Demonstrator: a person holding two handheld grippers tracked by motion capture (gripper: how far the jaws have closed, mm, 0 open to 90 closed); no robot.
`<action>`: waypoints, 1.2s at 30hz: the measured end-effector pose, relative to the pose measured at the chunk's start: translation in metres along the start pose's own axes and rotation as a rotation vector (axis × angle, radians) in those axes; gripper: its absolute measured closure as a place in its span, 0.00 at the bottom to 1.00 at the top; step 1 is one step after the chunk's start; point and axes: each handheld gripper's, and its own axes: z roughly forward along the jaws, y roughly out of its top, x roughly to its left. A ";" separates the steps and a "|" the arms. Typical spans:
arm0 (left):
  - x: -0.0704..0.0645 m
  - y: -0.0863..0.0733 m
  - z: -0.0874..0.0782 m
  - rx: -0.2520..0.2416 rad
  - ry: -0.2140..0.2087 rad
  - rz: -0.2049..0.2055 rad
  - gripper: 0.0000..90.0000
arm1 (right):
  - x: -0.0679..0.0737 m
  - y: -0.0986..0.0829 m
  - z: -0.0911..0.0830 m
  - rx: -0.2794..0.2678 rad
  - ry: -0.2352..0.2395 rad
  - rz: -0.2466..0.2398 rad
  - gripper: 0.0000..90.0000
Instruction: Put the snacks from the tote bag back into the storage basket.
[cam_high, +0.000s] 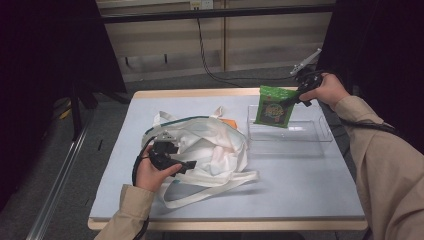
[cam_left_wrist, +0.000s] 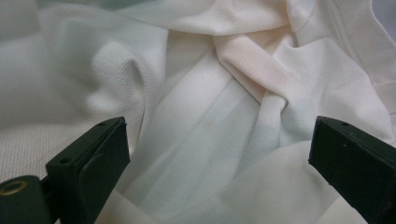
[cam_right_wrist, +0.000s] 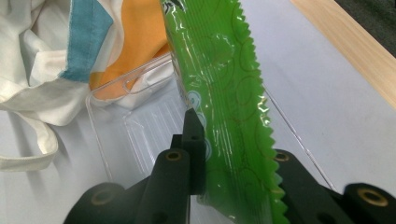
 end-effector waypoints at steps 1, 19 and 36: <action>0.000 0.000 0.000 -0.001 0.002 0.001 0.06 | 0.000 0.000 0.001 0.000 -0.004 0.002 0.88; -0.002 0.002 0.000 -0.014 -0.013 0.007 0.06 | -0.003 0.005 0.023 0.014 0.002 -0.041 0.88; -0.002 0.002 -0.001 -0.009 -0.018 0.000 0.06 | -0.011 0.004 0.032 0.018 -0.014 -0.059 0.88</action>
